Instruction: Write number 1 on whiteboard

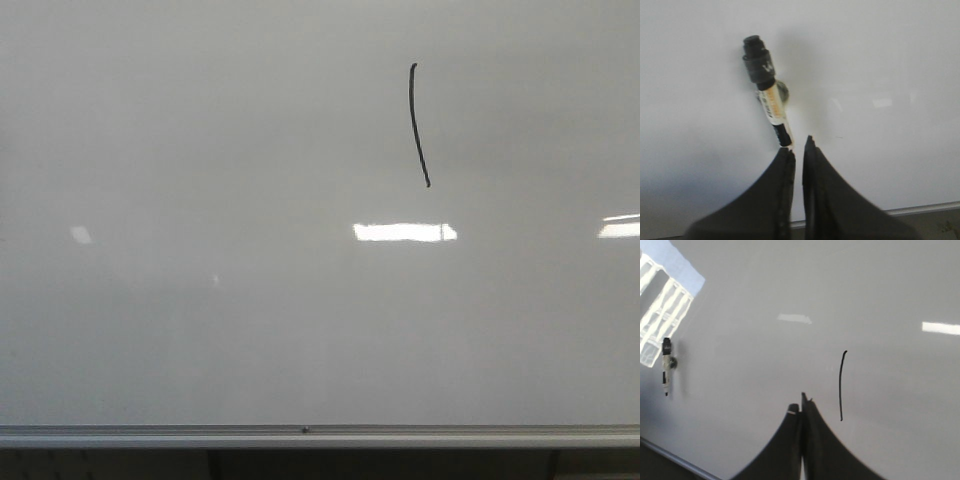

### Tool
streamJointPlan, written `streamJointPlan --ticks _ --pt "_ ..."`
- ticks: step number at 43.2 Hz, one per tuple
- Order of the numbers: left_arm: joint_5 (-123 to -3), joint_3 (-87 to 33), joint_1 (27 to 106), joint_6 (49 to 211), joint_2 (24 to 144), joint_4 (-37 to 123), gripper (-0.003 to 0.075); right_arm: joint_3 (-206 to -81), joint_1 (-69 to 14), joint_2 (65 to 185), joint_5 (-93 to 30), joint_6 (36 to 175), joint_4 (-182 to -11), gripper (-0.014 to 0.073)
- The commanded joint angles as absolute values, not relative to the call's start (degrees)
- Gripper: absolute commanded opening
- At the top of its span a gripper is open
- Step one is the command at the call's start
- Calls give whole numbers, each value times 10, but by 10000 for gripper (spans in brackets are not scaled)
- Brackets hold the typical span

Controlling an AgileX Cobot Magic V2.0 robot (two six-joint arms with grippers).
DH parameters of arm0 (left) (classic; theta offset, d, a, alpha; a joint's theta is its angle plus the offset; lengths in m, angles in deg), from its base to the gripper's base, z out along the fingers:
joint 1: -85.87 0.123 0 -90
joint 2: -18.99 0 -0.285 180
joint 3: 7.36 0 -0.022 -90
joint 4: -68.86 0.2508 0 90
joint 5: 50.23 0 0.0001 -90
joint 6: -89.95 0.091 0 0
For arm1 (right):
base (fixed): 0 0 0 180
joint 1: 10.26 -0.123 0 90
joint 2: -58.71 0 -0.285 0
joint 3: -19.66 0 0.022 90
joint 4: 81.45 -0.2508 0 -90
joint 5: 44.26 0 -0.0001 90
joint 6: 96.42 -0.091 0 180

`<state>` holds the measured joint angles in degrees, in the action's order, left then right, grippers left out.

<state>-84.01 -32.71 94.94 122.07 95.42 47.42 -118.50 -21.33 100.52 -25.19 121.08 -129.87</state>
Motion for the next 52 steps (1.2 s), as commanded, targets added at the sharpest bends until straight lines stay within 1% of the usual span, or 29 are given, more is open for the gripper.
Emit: streamJointPlan --ticks 1,11,21,25,31,52 --pt "-789 -353 925 1215 895 466 -20 -1176 -209 1003 -325 1210 -1304 -59" --pt "-672 -495 872 1215 713 447 -20 -1091 -209 943 -399 1210 -1305 -59" --pt "-669 -589 860 1215 531 429 -20 -1055 -209 866 -412 1210 -1305 -59" --pt "-669 -601 860 1215 489 429 -20 -1054 -209 859 -415 1210 -1305 -59" --pt "-672 -601 860 1215 456 424 -20 -1054 -209 859 -408 1211 -1306 -59" --pt "-676 -601 860 1215 454 424 -20 -1054 -209 859 -402 1211 -1306 -59"
